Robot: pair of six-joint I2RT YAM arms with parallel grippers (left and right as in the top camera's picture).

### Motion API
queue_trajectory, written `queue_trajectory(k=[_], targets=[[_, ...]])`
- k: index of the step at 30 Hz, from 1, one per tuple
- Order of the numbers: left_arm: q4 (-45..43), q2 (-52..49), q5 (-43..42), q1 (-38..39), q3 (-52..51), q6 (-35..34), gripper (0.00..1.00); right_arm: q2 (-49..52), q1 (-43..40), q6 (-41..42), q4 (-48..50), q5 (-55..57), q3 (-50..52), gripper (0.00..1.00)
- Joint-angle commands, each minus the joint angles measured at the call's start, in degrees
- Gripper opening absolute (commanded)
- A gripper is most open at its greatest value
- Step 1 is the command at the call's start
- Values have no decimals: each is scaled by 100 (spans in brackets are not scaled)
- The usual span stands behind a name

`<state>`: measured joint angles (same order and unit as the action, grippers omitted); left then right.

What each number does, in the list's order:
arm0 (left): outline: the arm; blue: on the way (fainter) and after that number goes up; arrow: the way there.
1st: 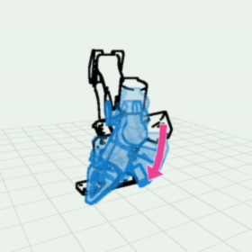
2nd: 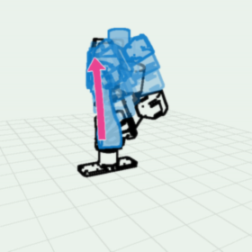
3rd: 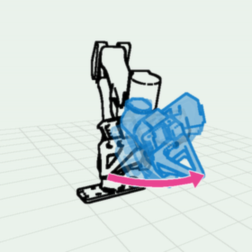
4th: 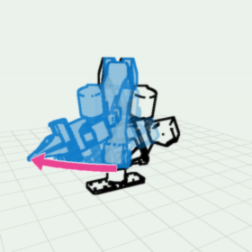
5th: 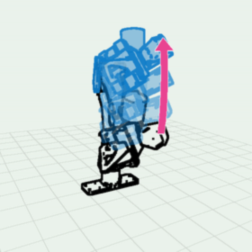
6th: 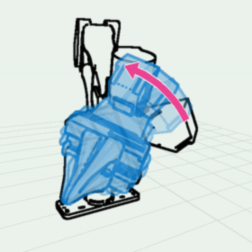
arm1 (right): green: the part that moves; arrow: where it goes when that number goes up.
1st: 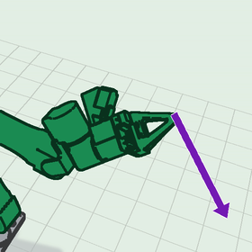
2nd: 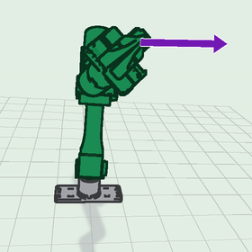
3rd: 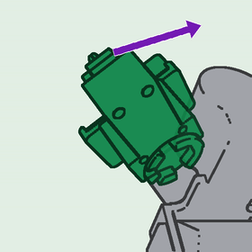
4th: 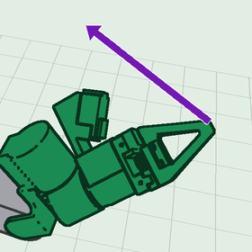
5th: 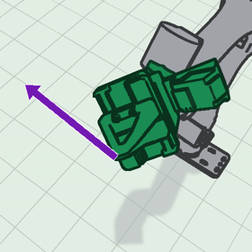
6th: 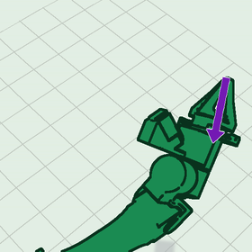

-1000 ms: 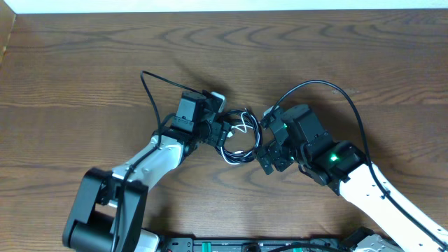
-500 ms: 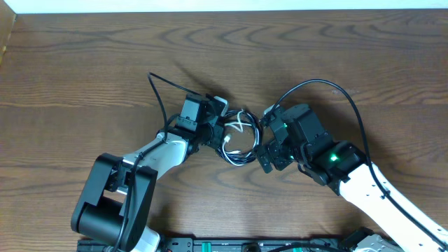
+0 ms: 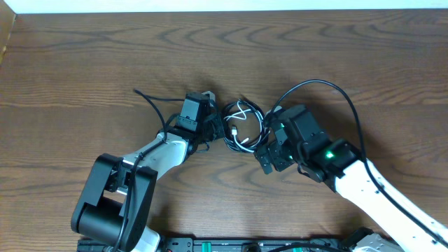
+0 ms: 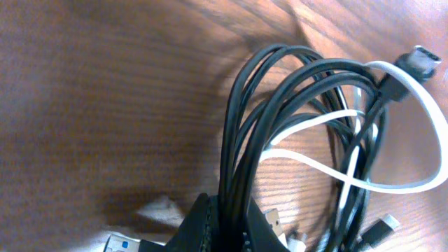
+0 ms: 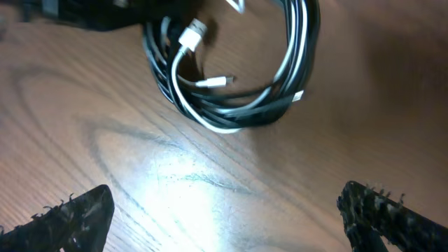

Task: Untangle cables

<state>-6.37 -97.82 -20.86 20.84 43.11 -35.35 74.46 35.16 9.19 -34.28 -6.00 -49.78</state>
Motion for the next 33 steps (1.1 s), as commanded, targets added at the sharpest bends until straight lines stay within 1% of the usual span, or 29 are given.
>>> queue_trajectory(k=[1, 3, 4, 6, 8, 10, 12, 15, 16, 18, 19, 20, 21, 22, 24, 25, 26, 27, 28, 31, 33], targets=[[-20, 127, -26, 15, 96, -1462, 8, 372, 31, 1912, 26, 199, -72, 99], [-20, 127, -28, 15, 96, -1764, 7, 601, 37, 3051, 11, 127, -72, 99], [-17, 127, -28, 17, 96, -1871, 7, 710, 48, 3471, 11, 74, -72, 99], [-20, 127, -9, 61, 94, -1991, 7, 960, 74, 4201, 26, -37, -72, 98], [-4, 127, 59, 136, 94, -1985, 8, 1174, 85, 4745, 70, -37, -72, 99], [31, 127, 101, 225, 94, -1974, 7, 1353, 90, 5073, 243, -37, -72, 99], [35, 127, 101, 319, 94, -1799, 8, 1482, 87, 5364, 466, -72, -72, 99], [181, 127, 129, 407, 92, -1628, 7, 1537, 83, 5447, 673, -52, -72, 99], [380, 127, 238, 452, 90, -1578, 8, 1541, 76, 5451, 850, 35, -72, 88], [520, 127, 284, 463, 90, -1515, 7, 1541, 76, 5619, 990, 50, -72, 73], [573, 127, 299, 463, 90, -1491, 7, 1541, 79, 5803, 1034, 72, -72, 61], [610, 127, 295, 463, 90, -1440, 8, 1541, 79, 6078, 1056, 142, -72, 53], [632, 127, 295, 463, 90, -1438, 8, 1541, 79, 6295, 1060, 190, -72, 49], [638, 127, 295, 463, 90, -1421, 7, 1541, 79, 6478, 1062, 219, -72, 47], [636, 127, 293, 463, 90, -1421, 7, 1541, 79, 6701, 1049, 216, -72, 49], [632, 127, 295, 463, 90, -1419, 7, 1545, 111, 6763, 1014, 96, -72, 59], [632, 127, 295, 463, 90, -1416, 7, 1545, 133, 6835, 964, 74, -72, 62], [632, 127, 297, 463, 90, -1414, 7, 1547, 168, 6970, 890, 61, -72, 62], [632, 127, 297, 463, 90, -1392, 8, 1547, 208, 7154, 804, 74, -72, 61], [634, 127, 295, 463, 90, -1377, 7, 1578, 308, 7665, 710, 116, -72, 52], [634, 127, 293, 463, 90, -1379, 7, 1635, 339, 7897, 743, 144, -72, 45]])
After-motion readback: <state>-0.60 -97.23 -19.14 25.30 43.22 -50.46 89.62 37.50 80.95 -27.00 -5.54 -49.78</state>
